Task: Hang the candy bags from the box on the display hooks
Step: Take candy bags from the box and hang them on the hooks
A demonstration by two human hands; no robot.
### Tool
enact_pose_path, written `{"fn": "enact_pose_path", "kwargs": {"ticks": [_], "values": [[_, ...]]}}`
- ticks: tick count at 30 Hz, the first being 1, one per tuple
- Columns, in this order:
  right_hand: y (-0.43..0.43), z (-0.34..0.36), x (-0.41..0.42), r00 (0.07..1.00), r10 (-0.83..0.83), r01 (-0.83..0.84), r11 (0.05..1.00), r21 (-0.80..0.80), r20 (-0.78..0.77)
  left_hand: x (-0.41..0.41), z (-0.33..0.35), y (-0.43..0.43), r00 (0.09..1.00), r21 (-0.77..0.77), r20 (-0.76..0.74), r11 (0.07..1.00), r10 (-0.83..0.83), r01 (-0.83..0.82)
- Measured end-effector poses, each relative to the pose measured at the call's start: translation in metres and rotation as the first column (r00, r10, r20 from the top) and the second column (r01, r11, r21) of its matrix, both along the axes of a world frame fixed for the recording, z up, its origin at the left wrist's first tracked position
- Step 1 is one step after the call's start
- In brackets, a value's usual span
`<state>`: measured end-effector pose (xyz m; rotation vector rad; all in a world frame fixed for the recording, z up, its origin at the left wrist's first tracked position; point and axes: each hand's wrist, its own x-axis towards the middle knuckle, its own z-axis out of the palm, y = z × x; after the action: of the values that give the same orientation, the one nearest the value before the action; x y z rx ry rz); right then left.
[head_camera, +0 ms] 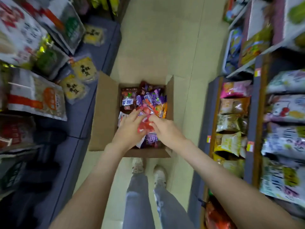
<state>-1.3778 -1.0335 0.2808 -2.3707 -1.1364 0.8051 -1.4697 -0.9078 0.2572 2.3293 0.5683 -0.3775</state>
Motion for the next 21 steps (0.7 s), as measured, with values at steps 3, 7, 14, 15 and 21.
{"fn": "enact_pose_path", "kwargs": {"ticks": [3, 7, 14, 15, 21], "values": [[0.014, 0.100, -0.016, 0.995, 0.092, -0.097, 0.989, 0.110, 0.048, -0.030, 0.088, -0.010, 0.956, -0.072, 0.144, 0.966, 0.255, -0.247], [0.041, 0.202, -0.042, 0.980, 0.199, -0.197, 0.953, 0.231, 0.015, -0.089, 0.189, -0.010, 0.771, -0.082, 0.378, 0.848, 0.512, -0.523], [0.114, 0.326, -0.136, 0.917, 0.386, -0.396, 0.852, 0.342, 0.100, -0.211, 0.310, 0.024, 0.376, -0.200, 0.610, 0.595, 0.697, -0.779], [0.125, 0.340, -0.155, 0.905, 0.411, -0.423, 0.834, 0.354, 0.114, -0.231, 0.323, 0.030, 0.308, -0.262, 0.622, 0.561, 0.720, -0.785], [0.186, 0.422, -0.294, 0.815, 0.492, -0.576, 0.628, 0.523, 0.307, -0.371, 0.399, 0.065, 0.009, -0.477, 0.681, 0.452, 0.733, -0.754]]}}
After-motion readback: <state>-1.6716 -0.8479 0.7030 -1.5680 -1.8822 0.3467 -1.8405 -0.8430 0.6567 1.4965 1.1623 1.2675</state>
